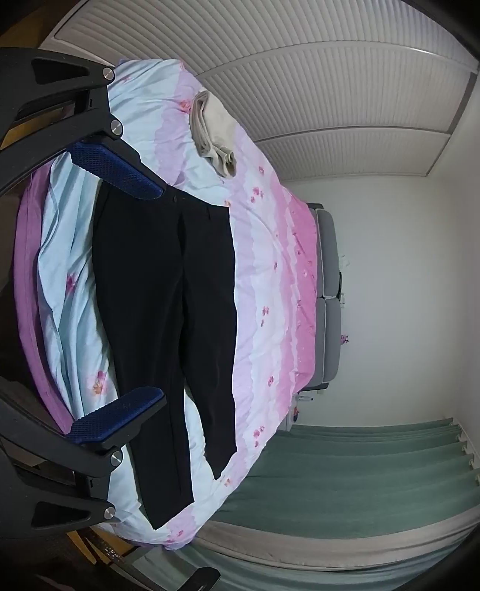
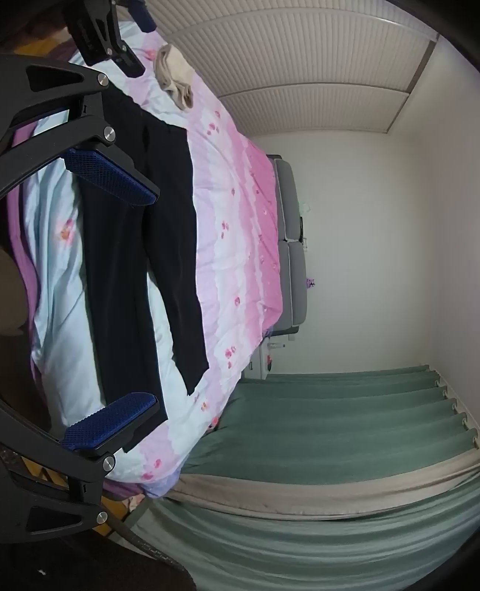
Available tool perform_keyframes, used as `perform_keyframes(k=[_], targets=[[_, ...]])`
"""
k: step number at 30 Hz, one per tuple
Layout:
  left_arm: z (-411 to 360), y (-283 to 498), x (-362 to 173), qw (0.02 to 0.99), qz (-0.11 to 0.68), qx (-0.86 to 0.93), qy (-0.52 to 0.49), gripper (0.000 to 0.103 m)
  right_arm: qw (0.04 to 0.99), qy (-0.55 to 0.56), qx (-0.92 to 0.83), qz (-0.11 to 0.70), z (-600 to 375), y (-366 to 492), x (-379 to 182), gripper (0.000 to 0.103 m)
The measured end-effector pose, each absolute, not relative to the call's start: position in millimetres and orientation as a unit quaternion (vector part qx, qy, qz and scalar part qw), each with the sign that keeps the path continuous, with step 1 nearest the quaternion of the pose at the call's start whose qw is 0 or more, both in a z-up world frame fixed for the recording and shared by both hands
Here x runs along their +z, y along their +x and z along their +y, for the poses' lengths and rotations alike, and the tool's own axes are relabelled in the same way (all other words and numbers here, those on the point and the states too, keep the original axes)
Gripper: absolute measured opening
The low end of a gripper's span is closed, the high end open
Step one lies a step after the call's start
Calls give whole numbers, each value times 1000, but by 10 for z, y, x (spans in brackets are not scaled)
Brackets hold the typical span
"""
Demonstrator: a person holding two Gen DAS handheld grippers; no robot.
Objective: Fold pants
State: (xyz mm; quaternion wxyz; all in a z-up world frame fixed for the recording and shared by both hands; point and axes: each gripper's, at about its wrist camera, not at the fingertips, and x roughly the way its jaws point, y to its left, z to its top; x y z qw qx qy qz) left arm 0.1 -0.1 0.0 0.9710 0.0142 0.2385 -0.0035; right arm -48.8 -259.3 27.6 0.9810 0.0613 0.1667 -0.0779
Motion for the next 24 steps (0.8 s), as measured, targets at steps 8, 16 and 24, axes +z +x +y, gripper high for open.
perform_keyframes(k=[8,16,24], targets=[[3,10,3,971,238,-4,16,103,981,61,-79,167,-2579,-490,260,102],[2,19,-8,972,234,-3,17,103,981,60,-80,167,-2574,-497,249,102],[-42,-29,51,972,233,-3,18,103,981,61,-81,165,-2594,-515,239,102]])
